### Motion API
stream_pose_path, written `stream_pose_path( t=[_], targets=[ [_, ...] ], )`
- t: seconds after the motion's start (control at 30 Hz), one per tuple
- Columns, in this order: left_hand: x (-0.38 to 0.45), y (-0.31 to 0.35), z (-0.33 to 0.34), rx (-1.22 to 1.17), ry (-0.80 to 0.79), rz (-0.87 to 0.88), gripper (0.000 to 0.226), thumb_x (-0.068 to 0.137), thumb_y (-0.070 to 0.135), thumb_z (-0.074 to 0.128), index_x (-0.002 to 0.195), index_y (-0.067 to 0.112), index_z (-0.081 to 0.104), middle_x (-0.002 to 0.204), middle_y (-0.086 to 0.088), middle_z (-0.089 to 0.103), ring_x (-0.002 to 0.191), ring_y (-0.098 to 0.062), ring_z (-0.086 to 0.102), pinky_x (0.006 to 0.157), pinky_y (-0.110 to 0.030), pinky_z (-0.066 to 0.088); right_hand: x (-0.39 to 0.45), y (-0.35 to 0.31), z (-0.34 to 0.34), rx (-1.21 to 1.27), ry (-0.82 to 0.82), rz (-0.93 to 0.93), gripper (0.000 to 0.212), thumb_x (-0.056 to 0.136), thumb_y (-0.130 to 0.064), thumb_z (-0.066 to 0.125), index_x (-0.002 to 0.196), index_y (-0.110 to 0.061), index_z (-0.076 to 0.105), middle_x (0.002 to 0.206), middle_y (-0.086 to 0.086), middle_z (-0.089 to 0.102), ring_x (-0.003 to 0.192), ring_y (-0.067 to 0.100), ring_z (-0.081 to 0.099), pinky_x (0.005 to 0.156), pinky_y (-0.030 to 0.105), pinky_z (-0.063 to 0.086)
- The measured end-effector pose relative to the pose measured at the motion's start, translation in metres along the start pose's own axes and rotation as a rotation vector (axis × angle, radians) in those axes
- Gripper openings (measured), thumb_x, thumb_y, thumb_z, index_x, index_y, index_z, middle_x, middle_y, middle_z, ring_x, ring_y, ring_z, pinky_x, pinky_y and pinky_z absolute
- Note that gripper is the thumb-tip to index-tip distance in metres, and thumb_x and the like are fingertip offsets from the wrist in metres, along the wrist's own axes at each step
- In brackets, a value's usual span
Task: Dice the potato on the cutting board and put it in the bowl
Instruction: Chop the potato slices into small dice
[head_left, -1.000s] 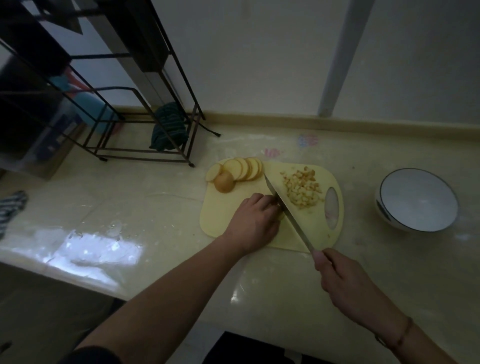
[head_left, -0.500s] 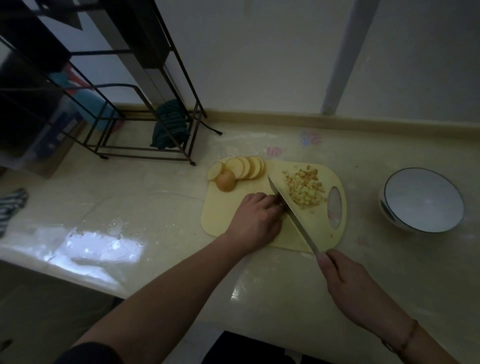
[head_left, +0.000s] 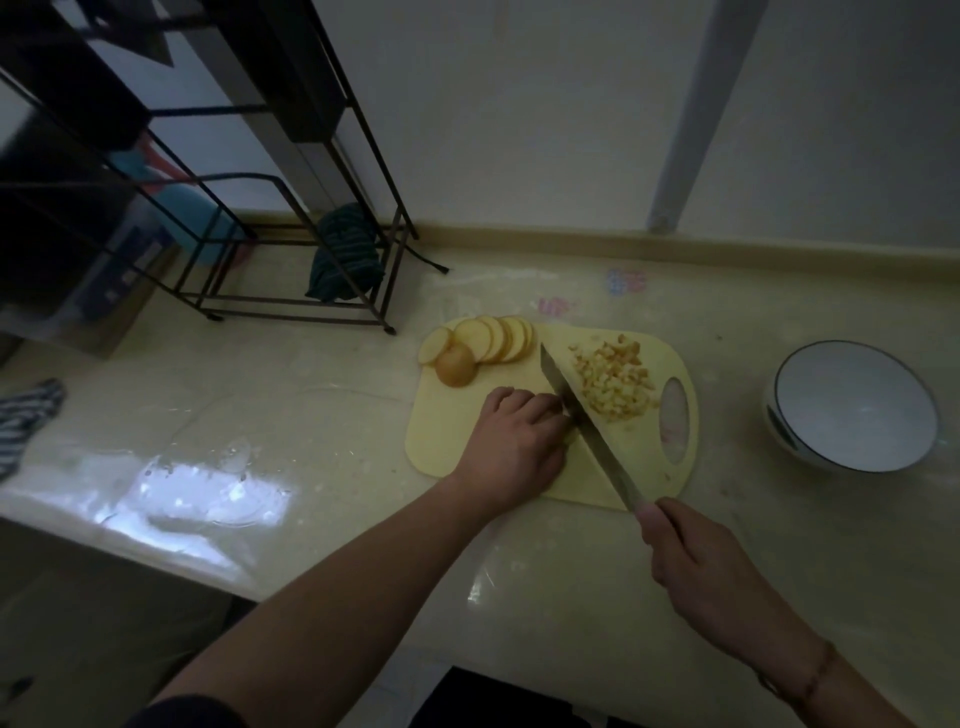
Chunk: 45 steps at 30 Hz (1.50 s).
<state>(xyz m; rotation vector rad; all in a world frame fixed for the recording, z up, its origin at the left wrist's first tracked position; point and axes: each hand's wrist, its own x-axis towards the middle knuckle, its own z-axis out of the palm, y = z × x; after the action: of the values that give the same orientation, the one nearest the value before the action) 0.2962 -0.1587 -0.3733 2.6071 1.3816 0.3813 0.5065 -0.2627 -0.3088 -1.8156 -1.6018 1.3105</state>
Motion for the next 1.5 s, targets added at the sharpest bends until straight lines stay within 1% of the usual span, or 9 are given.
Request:
stream_pose_path(
  t=[0.13,0.23,0.33,0.47,0.7,0.9,1.1,1.33,1.5],
  targets=[
    [-0.003,-0.002,0.002,-0.025,0.039,0.018,0.025,0.083,0.029,0.067,0.104,0.017,0.071,0.113,-0.004,0.065,0.099,-0.028,0.059,0.093,-0.043,0.043,-0.002,0.002,-0.005,0.109,0.044,0.044,0.054,0.087,-0.061,0.032,0.074,-0.012,0.051,0.05,-0.003,0.049,0.041,0.004,0.04,0.05,0.027,0.033],
    [-0.006,-0.004,0.004,-0.045,0.067,0.035,0.02,0.085,0.027,0.066,0.101,0.016,0.072,0.111,-0.003,0.066,0.101,-0.028,0.06,0.09,-0.042,0.044,-0.002,0.003,-0.011,0.135,0.028,0.072,0.059,0.084,-0.065,0.032,0.076,-0.01,0.051,0.049,-0.004,0.047,0.041,0.003,0.038,0.048,0.024,0.031],
    [-0.007,-0.002,0.003,-0.041,0.048,0.042,0.027,0.089,0.031,0.058,0.106,0.015,0.072,0.113,-0.003,0.066,0.103,-0.028,0.059,0.089,-0.041,0.044,0.001,0.002,-0.013,0.1,-0.006,0.074,0.064,0.082,-0.066,0.031,0.079,-0.005,0.052,0.049,-0.003,0.047,0.04,0.004,0.038,0.045,0.022,0.03],
    [-0.003,0.001,0.0,-0.012,0.011,0.04,0.036,0.091,0.034,0.052,0.114,0.014,0.071,0.118,-0.003,0.066,0.103,-0.027,0.059,0.087,-0.041,0.047,0.001,0.003,-0.01,0.059,-0.022,0.066,0.061,0.085,-0.063,0.032,0.077,-0.007,0.053,0.049,-0.004,0.051,0.041,0.004,0.042,0.049,0.024,0.033],
    [-0.001,0.0,0.0,0.044,-0.002,0.08,0.034,0.091,0.035,0.05,0.112,0.017,0.071,0.12,-0.003,0.066,0.097,-0.027,0.059,0.082,-0.04,0.046,-0.003,0.002,-0.012,-0.007,-0.022,0.041,0.059,0.086,-0.062,0.031,0.075,-0.009,0.054,0.056,0.003,0.052,0.046,0.006,0.045,0.052,0.029,0.036],
    [0.003,0.0,0.0,0.088,-0.018,0.086,0.032,0.091,0.034,0.052,0.109,0.017,0.072,0.116,-0.003,0.066,0.093,-0.028,0.058,0.078,-0.041,0.045,-0.012,-0.004,-0.014,0.021,-0.014,0.015,0.04,0.088,-0.055,0.034,0.068,-0.025,0.051,0.058,-0.01,0.058,0.051,0.004,0.05,0.055,0.028,0.034],
    [0.006,0.0,0.0,0.093,-0.034,0.085,0.031,0.091,0.034,0.051,0.107,0.017,0.072,0.114,-0.003,0.067,0.09,-0.028,0.059,0.076,-0.04,0.045,-0.016,0.001,-0.011,0.016,0.005,0.04,0.047,0.086,-0.06,0.035,0.067,-0.019,0.049,0.055,0.003,0.053,0.049,0.007,0.048,0.055,0.032,0.037],
    [0.008,0.001,-0.001,0.092,-0.034,0.09,0.034,0.092,0.034,0.047,0.107,0.016,0.072,0.11,-0.003,0.067,0.089,-0.028,0.059,0.075,-0.041,0.044,-0.017,0.001,-0.008,0.001,0.014,0.029,0.05,0.085,-0.06,0.031,0.068,-0.016,0.049,0.057,0.007,0.055,0.053,0.009,0.052,0.058,0.035,0.039],
    [0.007,0.001,0.001,0.079,-0.038,0.073,0.034,0.093,0.034,0.047,0.111,0.018,0.071,0.111,-0.002,0.067,0.088,-0.027,0.057,0.075,-0.042,0.043,-0.005,-0.003,-0.005,-0.061,0.003,0.02,0.05,0.088,-0.057,0.026,0.076,-0.017,0.053,0.064,0.003,0.059,0.061,0.009,0.055,0.063,0.032,0.042]
  ],
)
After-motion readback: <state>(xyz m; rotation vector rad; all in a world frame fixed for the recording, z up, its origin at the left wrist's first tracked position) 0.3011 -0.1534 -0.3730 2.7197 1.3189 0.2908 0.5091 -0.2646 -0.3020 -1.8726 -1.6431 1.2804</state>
